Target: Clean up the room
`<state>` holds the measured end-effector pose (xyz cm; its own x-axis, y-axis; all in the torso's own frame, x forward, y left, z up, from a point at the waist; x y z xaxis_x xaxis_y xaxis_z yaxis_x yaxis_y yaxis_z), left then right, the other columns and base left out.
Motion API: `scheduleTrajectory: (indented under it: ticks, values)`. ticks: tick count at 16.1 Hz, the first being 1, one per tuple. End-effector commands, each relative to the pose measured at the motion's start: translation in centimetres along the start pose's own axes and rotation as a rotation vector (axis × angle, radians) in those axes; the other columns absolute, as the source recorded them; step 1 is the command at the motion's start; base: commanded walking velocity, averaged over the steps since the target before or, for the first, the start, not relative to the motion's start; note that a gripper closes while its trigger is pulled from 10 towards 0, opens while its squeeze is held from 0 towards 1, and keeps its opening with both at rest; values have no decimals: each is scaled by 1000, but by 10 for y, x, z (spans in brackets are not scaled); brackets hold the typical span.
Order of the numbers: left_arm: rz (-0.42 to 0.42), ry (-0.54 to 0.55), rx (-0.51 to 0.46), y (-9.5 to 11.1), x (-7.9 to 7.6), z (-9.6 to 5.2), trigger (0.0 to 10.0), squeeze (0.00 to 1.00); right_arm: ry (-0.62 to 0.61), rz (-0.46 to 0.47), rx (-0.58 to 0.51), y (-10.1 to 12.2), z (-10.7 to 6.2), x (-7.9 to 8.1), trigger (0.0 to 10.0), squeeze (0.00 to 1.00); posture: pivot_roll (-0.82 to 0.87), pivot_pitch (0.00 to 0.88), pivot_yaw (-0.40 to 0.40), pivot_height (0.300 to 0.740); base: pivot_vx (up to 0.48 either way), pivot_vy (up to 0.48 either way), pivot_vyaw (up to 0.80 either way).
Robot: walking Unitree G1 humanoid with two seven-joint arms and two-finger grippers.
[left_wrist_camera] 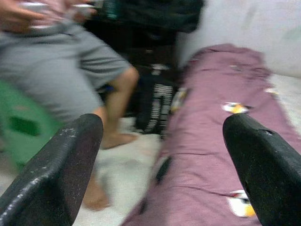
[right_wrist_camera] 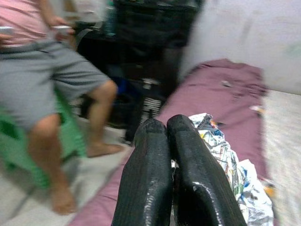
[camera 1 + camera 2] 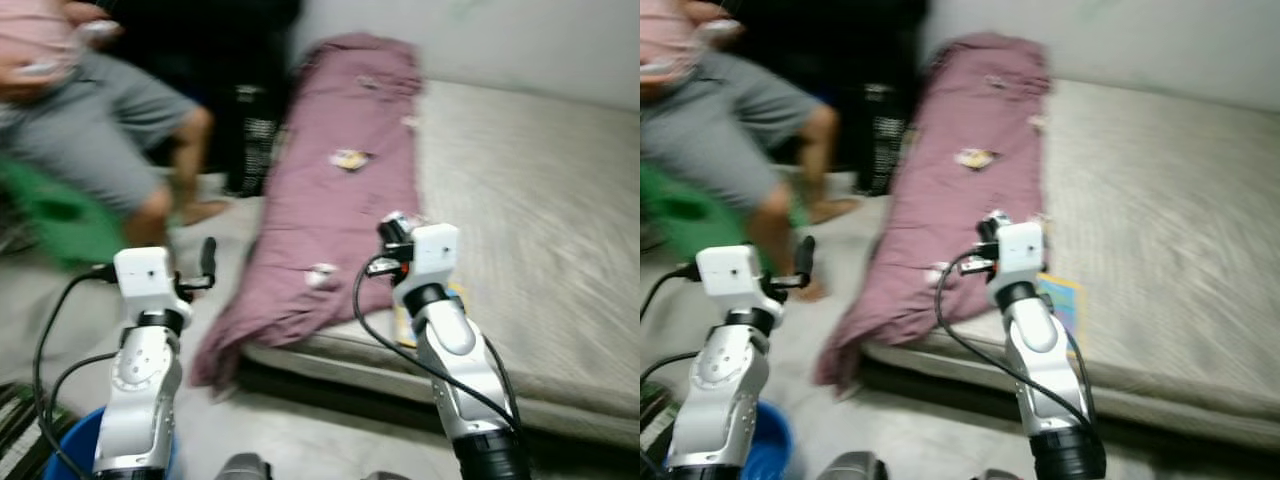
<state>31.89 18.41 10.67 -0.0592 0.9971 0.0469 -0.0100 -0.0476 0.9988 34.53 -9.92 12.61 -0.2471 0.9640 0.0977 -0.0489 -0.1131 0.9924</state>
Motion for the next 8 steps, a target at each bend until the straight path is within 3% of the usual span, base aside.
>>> scheduleTrajectory:
  ticks: [1,8]
  values:
    - [-2,-14,-6,1,-6,-1,10000,0,-16,-15,0,0,-2,-8,10000,0,52,23,-4,740,0,0,800]
    - [-9,-34,-7,1,-10,-3,10000,0,-12,-12,5,0,-2,-7,10000,0,50,30,-9,740,0,0,800]
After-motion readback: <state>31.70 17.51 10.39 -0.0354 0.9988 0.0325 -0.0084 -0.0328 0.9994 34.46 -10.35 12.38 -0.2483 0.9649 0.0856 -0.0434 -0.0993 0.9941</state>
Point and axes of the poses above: a point about 5 cm out from each wrist's last joint towards the gripper, its own z axis pointing out of the wrist towards the gripper, its own y axis along the axis of the wrist's last joint, x = y × z, the point moved 6 cm from there along z, pointing out of the wrist towards the gripper, and after that the axes turned 6 degrees about z, right-handed, at the moved point
